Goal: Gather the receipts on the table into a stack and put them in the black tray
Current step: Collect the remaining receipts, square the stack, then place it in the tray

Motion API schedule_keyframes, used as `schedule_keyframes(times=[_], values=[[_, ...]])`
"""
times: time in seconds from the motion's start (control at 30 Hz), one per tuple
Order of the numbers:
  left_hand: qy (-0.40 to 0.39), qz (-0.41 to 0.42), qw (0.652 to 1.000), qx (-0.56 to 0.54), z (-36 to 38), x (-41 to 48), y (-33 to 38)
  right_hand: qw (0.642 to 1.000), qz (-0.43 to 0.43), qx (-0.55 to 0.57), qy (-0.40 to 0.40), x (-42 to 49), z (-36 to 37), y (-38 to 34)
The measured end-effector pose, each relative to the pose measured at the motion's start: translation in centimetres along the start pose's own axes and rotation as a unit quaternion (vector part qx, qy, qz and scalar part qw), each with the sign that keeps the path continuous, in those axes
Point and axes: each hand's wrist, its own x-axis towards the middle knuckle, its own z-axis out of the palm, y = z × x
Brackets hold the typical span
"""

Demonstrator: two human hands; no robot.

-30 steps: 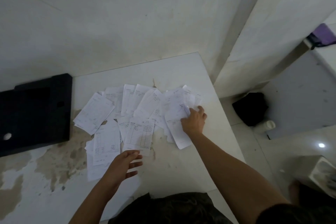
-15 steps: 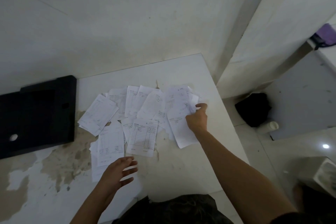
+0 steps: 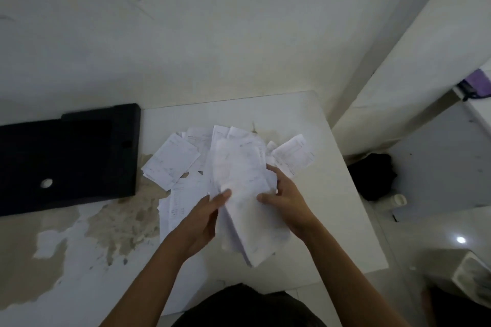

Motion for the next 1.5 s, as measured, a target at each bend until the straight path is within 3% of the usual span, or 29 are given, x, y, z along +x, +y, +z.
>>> schedule_keyframes(times=[0.07,0.13,0.23,0.3,0.37,0.47,0.57,0.7,0.8,0.9,1.0,1.1,1.2,1.33,1.5], values=[[0.026,0.031,0.998,0.048,-0.2,-0.2,0.4,0.996,-0.008,-0.086,0.017,-0.3,1.8,-0.7],[0.079,0.056,0.988,0.122,-0.6,-0.2,0.6,0.995,-0.019,-0.095,0.024,-0.4,2.9,-0.7],[0.077,0.067,0.983,0.155,-2.3,-0.7,0.9,0.999,0.016,0.032,0.039,-0.6,3.6,-1.3],[0.033,0.057,0.98,0.189,-3.6,-1.6,1.4,0.983,0.054,0.158,0.078,0.0,3.5,-2.5],[-0.016,0.036,0.968,0.246,-4.8,-2.8,2.3,0.974,0.083,0.193,0.089,0.9,2.9,-4.3],[-0.083,0.001,0.941,0.329,-6.3,-3.6,3.8,0.995,0.088,0.053,-0.001,1.8,2.3,-7.8],[-0.103,-0.011,0.919,0.38,-7.2,-3.5,5.0,0.99,0.066,-0.084,-0.087,3.1,3.4,-10.6],[-0.097,-0.012,0.908,0.408,-7.7,-2.8,5.9,0.972,0.063,-0.203,-0.096,5.3,5.6,-12.1],[-0.093,0.001,0.922,0.375,-8.8,-2.4,6.1,0.984,0.05,-0.169,-0.024,6.3,5.9,-12.1],[-0.08,0.017,0.962,0.26,-10.0,-2.4,6.0,0.993,0.03,-0.047,0.102,6.6,5.2,-11.7],[-0.017,0.035,0.992,0.121,-10.8,-2.2,5.4,0.975,0.01,0.015,0.223,6.6,4.0,-11.2],[0.06,0.042,0.996,-0.045,-11.0,-1.6,4.5,0.948,0.001,0.039,0.315,6.1,3.2,-10.8],[0.154,0.049,0.984,-0.072,-11.1,-0.8,3.8,0.939,-0.02,0.026,0.343,5.5,3.1,-10.8],[0.144,0.037,0.986,-0.068,-10.4,-0.6,3.2,0.94,-0.039,0.005,0.339,5.5,3.4,-10.3],[0.145,0.032,0.987,-0.054,-8.2,0.4,3.0,0.948,0.078,0.089,0.295,6.3,5.1,-6.8]])
